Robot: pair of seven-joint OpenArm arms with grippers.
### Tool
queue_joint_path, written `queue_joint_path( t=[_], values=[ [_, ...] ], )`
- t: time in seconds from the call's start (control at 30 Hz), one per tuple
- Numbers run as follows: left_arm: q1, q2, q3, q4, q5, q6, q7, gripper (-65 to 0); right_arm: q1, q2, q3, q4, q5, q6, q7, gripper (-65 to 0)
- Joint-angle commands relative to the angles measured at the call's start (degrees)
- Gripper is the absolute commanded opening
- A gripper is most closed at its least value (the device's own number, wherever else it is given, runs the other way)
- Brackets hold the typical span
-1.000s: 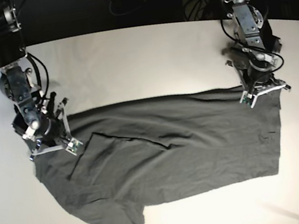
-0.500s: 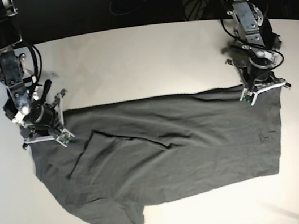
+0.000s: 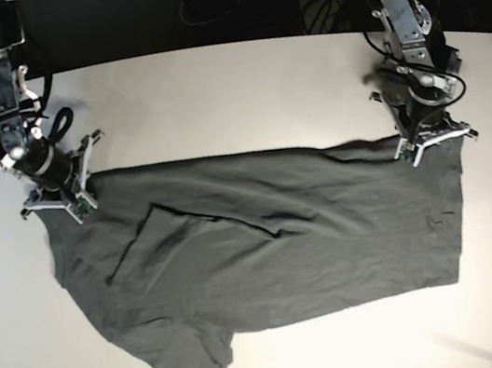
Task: Fold the T-shirt properly
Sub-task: 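Drag the grey shirt with both grippers toward the robot's base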
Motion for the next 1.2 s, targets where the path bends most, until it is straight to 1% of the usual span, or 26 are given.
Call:
queue_joint_path(
  t=[0.0,0.07,0.23,0.4,0.57,0.67,0.8,0.87,0.93,1.17],
  values=[
    [2.74,0.68,-0.24,-1.47,2.91,-5.96,8.26,-61.5,-4.15,-0.33,-0.91,-2.56,-4.58,6.92,-15.88,-64.4],
    [2.74,1.64,-0.33,-1.29,2.91,-5.96,8.35,-61.5,-4.32,-0.24,-0.82,-2.56,-4.58,6.92,-15.88,-64.4],
    [5.64,1.73,-0.41,1.43,2.91,-5.96,8.35,-61.5,-6.26,-0.15,0.23,-2.56,-4.49,6.92,-15.79,-64.4],
    [6.61,1.82,-0.33,2.75,2.82,-5.96,8.35,-61.5,-8.54,-0.06,0.23,-2.56,-4.58,6.92,-13.15,-64.4],
    [9.07,1.73,-0.41,2.84,2.82,-5.96,8.26,-61.5,-10.83,-0.06,0.67,-2.56,-4.49,6.92,-12.71,-64.4],
    [9.51,1.73,-0.41,2.84,2.82,-5.96,8.26,-61.5,-12.41,-0.41,3.48,-2.56,-4.49,6.92,-10.69,-64.6],
    [11.36,1.82,-0.41,3.72,2.47,-5.96,8.17,-61.5,-13.82,-0.85,5.77,-2.56,-4.49,6.92,-10.16,-64.6],
    [12.68,2.17,-0.41,5.57,0.36,-5.96,8.17,-61.5,-14.43,-0.94,6.74,-2.56,-4.49,6.92,-10.08,-64.6],
    [13.91,2.17,-0.33,7.41,-1.66,-5.96,8.26,-61.5,-15.31,-1.03,7.62,-2.56,-4.49,6.92,-8.85,-64.6],
    [15.31,2.08,-0.41,7.24,-2.37,-5.96,8.26,-61.5,-18.12,-1.2,10.34,-2.65,-4.49,6.92,-7.79,-64.6]
  ],
)
